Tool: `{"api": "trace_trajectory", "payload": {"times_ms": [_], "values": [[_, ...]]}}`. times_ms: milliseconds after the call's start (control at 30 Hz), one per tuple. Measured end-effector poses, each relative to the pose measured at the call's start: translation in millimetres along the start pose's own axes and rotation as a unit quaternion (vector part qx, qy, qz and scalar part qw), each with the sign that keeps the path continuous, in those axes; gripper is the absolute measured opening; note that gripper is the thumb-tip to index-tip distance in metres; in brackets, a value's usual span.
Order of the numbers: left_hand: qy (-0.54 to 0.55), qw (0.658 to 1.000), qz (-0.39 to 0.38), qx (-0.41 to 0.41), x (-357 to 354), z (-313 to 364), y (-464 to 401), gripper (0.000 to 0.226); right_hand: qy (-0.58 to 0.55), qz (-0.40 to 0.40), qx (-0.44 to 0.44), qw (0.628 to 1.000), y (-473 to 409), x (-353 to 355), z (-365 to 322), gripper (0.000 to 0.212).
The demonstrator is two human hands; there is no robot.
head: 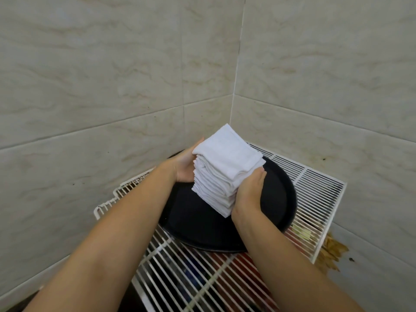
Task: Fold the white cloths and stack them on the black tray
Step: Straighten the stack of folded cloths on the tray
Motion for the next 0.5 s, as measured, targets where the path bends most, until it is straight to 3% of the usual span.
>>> {"api": "trace_trajectory", "payload": {"times_ms": [167, 367, 500], "values": [[-0.010, 1.000, -0.017, -0.009, -7, -8, -3, 0.064, 0.044, 0.005, 0.028, 0.999, 5, -5, -8, 0.054], [-0.027, 0.999, 0.027, -0.008, 3, -9, -2, 0.071, 0.081, 0.010, 0.040, 0.996, 2, -10, -12, 0.052], [-0.004, 0.998, 0.064, -0.008, 5, -10, 5, 0.061, 0.062, -0.032, -0.033, 0.997, -10, -8, 5, 0.069]]}}
Point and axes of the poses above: each hand's wrist, its own y-axis away from the middle knuckle, its own x-axis out of the back of the hand, z = x × y, the point moved 10 cm from there along -y, towards the middle knuckle, and after that the axes turned 11 degrees about -y, right-handed, at the moved point
